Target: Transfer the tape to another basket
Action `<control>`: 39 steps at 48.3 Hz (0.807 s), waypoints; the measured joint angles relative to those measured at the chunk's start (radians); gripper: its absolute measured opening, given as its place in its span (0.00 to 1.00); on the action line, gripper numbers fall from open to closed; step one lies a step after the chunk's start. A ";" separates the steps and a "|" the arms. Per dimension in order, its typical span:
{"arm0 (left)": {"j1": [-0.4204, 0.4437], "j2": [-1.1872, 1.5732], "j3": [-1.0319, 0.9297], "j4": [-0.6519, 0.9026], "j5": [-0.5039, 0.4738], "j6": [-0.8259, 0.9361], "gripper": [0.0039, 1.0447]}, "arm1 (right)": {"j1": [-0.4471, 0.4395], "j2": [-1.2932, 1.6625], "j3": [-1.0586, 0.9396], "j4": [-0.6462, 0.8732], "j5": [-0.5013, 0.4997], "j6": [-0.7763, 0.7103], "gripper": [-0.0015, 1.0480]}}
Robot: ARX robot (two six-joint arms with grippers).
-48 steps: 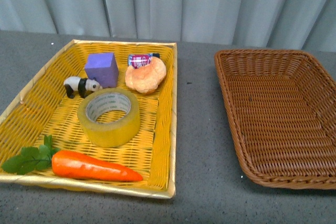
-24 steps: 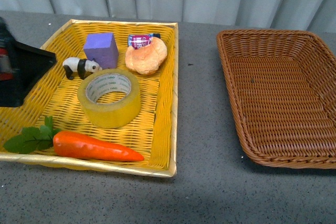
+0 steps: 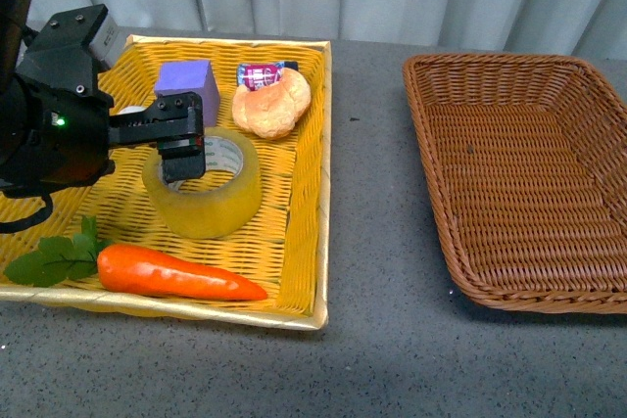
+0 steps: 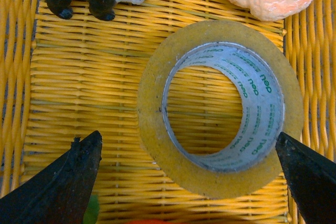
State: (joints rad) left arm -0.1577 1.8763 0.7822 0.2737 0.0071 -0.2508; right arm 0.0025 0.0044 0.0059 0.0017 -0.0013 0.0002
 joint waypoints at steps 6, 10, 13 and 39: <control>-0.003 0.051 0.056 -0.036 -0.035 -0.006 0.94 | 0.000 0.000 0.000 0.000 0.000 0.000 0.91; -0.002 0.077 0.074 -0.057 -0.034 -0.006 0.94 | 0.000 0.000 0.000 0.000 0.000 0.000 0.91; -0.002 0.108 0.085 -0.061 -0.044 -0.010 0.94 | 0.000 0.000 0.000 0.000 0.000 0.000 0.91; 0.005 0.147 0.101 -0.054 -0.039 -0.041 0.42 | 0.000 0.000 0.000 0.000 0.000 0.000 0.91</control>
State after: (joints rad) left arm -0.1532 2.0232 0.8837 0.2199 -0.0315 -0.2916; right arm 0.0025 0.0044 0.0059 0.0017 -0.0013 0.0002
